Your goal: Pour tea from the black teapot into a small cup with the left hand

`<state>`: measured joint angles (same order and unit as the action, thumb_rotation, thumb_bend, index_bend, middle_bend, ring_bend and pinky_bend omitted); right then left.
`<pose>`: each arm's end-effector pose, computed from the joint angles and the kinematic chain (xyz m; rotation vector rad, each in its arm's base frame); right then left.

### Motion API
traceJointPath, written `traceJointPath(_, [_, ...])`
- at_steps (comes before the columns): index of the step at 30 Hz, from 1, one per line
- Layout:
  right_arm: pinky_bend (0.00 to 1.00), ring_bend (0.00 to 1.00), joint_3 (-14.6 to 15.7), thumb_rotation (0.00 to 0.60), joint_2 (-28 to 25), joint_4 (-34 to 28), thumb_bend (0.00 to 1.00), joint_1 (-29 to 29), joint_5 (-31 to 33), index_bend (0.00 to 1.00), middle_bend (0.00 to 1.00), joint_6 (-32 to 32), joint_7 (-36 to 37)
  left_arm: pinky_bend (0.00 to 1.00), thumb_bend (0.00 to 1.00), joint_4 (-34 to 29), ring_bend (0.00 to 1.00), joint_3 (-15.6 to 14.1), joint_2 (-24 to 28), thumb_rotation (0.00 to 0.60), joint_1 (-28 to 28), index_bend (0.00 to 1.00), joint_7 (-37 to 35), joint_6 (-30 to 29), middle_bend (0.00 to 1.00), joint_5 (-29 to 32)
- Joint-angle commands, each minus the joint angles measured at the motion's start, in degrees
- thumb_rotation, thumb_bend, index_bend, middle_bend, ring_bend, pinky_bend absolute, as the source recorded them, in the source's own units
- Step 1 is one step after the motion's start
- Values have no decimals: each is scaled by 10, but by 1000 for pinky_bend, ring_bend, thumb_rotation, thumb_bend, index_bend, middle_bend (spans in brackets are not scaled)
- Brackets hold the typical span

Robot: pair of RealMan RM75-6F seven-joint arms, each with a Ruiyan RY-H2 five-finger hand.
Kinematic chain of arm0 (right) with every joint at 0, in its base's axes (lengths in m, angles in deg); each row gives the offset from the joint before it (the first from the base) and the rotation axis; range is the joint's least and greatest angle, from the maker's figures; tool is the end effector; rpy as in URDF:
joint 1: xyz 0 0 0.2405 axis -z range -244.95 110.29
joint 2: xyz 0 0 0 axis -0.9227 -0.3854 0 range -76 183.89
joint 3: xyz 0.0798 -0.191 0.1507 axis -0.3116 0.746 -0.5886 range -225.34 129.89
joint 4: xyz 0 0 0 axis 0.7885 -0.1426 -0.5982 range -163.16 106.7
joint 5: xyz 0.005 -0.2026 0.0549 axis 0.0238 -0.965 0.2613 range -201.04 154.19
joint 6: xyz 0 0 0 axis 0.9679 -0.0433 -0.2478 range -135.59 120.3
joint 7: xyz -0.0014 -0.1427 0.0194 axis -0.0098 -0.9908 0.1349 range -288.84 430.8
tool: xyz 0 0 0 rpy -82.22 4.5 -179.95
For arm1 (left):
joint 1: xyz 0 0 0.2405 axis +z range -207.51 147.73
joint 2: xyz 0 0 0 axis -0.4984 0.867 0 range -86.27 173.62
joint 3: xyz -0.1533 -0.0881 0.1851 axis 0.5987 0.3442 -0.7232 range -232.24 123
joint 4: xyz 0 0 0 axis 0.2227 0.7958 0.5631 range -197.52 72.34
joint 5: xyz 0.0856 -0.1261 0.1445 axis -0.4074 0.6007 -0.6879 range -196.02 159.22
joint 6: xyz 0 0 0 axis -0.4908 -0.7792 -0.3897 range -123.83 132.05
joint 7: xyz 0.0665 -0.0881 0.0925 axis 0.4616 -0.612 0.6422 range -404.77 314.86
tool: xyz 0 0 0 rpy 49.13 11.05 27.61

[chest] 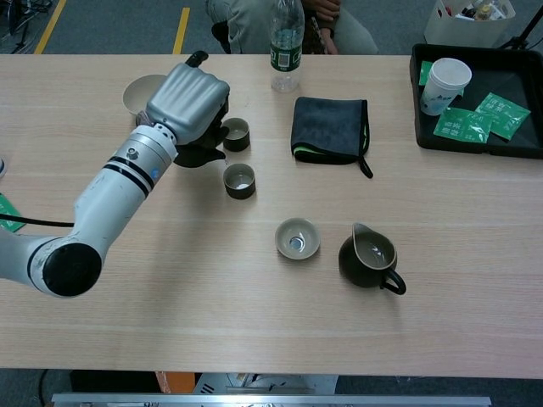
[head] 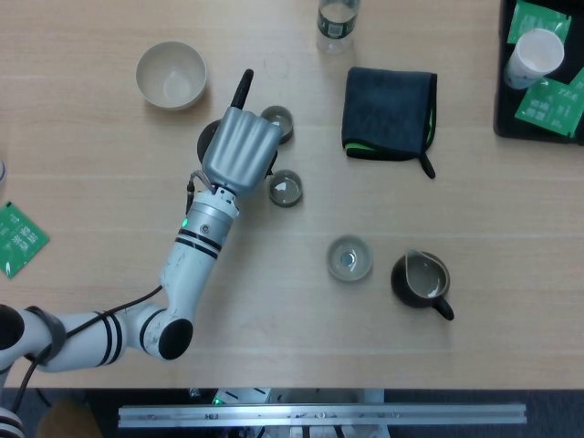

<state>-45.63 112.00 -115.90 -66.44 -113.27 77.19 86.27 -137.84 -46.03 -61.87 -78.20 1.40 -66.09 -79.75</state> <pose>-0.3479 -0.1298 0.1876 1.3800 -1.0755 0.8557 -0.0945 0.3356 -0.0682 -1.8137 -0.4821 -0.8290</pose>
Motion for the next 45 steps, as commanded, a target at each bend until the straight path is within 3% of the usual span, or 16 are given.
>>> traceJointPath(1, [29,38,0,600,0,0,0,0,0,171,158,0,0,97,364,3,827,0,-4,544,3,893,6,-2,1000,-5])
traceJointPath(45, [28,38,-2,600,1,7,0,5,-1,170,158,8,10,97,364,40,827,3,-34,561,25,892,61,-13,1000,-88])
